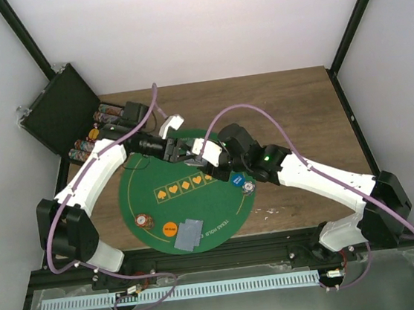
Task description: Distribute texas hold em gaming equipment
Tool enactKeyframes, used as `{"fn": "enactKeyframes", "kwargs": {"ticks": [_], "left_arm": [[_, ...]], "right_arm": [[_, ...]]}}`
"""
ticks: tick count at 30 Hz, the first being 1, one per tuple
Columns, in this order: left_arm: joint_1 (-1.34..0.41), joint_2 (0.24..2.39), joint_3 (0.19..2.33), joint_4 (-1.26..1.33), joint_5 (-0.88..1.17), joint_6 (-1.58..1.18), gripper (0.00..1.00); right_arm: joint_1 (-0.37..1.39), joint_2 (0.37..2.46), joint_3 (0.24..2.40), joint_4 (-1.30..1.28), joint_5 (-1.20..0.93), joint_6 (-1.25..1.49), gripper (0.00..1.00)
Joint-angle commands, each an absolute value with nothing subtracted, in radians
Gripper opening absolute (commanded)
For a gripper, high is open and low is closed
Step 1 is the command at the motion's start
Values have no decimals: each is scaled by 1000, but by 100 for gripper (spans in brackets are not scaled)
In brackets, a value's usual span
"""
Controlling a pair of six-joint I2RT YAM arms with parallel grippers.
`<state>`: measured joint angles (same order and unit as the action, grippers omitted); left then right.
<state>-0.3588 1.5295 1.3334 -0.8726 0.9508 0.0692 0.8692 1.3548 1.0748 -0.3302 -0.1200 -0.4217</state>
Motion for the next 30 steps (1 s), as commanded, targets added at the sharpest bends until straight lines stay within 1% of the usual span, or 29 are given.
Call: {"fn": "enactKeyframes", "kwargs": {"ticks": [1,3,8,10,14,16,18,20,21,22,23,25,27,29,30], "left_arm": [[-349,1504,1347,-891,930,113,45],[-342,1494,1346,-900,931,116,41],[-330,1491,1365,-937,935,140,42],[-330,1491,1368,-945,941,151,47],[-330,1492,1391,-978,973,178,62],[-325,1491,1415,-1003,976,195,68],[-309,1491,1440,-1021,972,207,71],[-297,1488,1454,-1033,967,212,71],[-295,1485,1456,-1036,965,216,71],[-295,1481,1452,-1038,962,219,68],[-295,1478,1446,-1036,958,219,63],[-295,1477,1431,-1032,957,216,50],[-296,1480,1421,-1030,956,213,40],[-300,1487,1416,-1028,965,210,35],[-301,1490,1417,-1028,965,210,34]], "right_arm": [[879,1325,1092,-290,-109,-419,48],[879,1320,1085,-292,-100,-419,49],[879,1328,1083,-300,-88,-418,48],[879,1330,1083,-299,-88,-417,48],[879,1333,1087,-301,-86,-419,48],[879,1332,1088,-301,-82,-421,49],[879,1333,1088,-303,-78,-423,49],[879,1334,1088,-304,-78,-425,48],[879,1334,1088,-305,-77,-425,48],[879,1336,1088,-306,-77,-425,49],[879,1337,1089,-306,-77,-426,48],[879,1338,1090,-304,-78,-424,49],[879,1337,1090,-303,-79,-424,49],[879,1338,1091,-302,-80,-426,49],[879,1340,1092,-303,-80,-425,49]]}}
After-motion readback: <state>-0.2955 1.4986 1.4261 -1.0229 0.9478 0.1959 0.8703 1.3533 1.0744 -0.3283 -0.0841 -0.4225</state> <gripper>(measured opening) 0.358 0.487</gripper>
